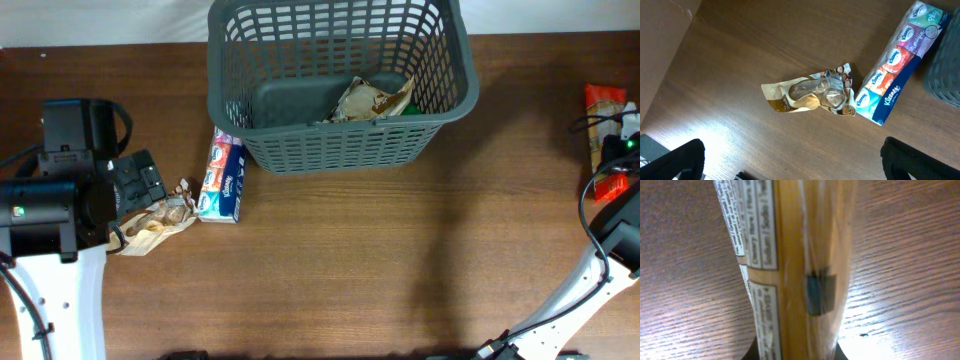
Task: Pack container
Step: 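Close the right gripper around the middle of the spaghetti pack, then lift the spaghetti pack with the right gripper over the basket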
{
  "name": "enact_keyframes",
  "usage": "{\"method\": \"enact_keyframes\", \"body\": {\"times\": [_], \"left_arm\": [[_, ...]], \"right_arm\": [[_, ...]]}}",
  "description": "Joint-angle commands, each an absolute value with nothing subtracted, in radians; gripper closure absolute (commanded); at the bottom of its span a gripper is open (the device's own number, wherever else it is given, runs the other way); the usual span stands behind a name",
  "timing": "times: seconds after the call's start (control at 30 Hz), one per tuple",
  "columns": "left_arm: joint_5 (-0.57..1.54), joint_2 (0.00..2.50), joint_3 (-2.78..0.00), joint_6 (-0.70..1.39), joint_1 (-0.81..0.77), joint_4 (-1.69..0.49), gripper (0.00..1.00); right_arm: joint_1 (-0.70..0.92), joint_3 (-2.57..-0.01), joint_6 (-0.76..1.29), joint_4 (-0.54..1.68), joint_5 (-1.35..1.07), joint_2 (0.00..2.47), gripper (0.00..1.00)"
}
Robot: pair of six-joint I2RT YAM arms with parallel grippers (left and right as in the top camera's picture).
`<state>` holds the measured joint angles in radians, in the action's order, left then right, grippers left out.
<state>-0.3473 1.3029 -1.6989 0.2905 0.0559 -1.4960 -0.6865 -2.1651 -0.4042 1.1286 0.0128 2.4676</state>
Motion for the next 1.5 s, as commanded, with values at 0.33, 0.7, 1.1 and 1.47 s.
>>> {"method": "enact_keyframes", "body": {"times": [0.33,0.7,1.1,1.47], "left_arm": [[-0.343,1.304,-1.702,0.286,0.062,-1.481,0.01],[-0.343,1.304,-1.702,0.286,0.062,-1.480,0.01],[-0.343,1.304,-1.702,0.286,0.062,-1.499,0.01],[-0.343,1.304,-1.702,0.286,0.062,-1.504,0.01]], "right_arm": [[-0.486,-2.943,-0.254,1.413,-0.277,2.470,0.96],[-0.169,-3.136,-0.174,1.342,-0.303,2.172,0.96],[0.336,-3.063,-0.428,1.382,-0.224,2.163,0.96],[0.338,-2.654,-0.824,1.354,-0.171,2.167,0.96]]}}
